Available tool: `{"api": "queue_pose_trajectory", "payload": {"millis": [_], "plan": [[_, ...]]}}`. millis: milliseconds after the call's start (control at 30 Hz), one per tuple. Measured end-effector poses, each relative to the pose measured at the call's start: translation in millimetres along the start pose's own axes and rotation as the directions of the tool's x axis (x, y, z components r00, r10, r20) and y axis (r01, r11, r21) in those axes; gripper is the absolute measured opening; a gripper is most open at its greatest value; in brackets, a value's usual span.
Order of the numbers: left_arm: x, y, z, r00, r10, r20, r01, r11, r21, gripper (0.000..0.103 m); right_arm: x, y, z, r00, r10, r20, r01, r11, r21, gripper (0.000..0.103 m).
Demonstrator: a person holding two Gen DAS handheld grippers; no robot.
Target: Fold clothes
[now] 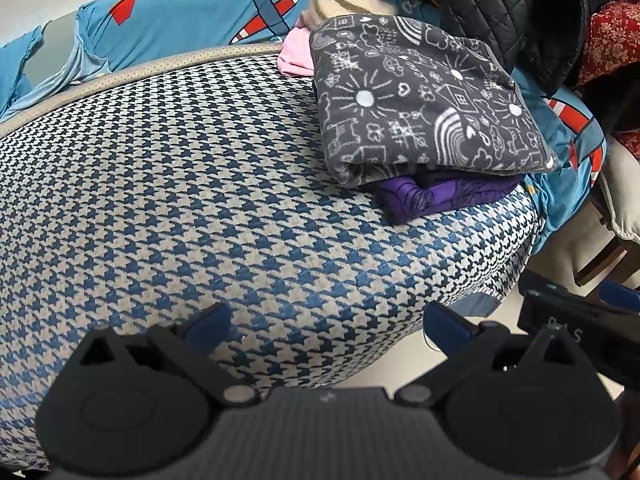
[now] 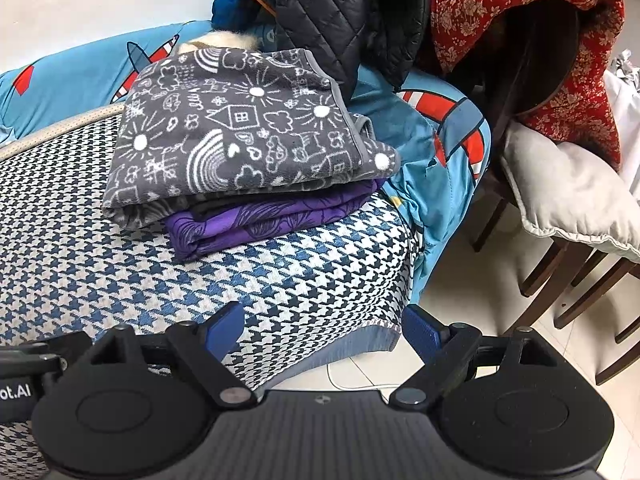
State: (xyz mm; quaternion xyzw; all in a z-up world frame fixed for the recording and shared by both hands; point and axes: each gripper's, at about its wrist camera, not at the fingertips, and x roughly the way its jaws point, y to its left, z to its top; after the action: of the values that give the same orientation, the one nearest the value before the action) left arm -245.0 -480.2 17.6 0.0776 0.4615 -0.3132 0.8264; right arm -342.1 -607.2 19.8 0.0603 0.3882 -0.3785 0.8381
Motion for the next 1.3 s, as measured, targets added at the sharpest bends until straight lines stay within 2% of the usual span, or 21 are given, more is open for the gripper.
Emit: {"api": "queue_pose_trajectory", "payload": {"millis": [1300], "plan": [[-5.5, -6.8, -2.1, 0.999, 0.032, 0.029, -0.034, 0.997, 0.063, 0.103, -1.4, -7.7, 1.1, 0.999, 0.049, -0.001, -0.048, 0.997, 0.067, 0.086]]}}
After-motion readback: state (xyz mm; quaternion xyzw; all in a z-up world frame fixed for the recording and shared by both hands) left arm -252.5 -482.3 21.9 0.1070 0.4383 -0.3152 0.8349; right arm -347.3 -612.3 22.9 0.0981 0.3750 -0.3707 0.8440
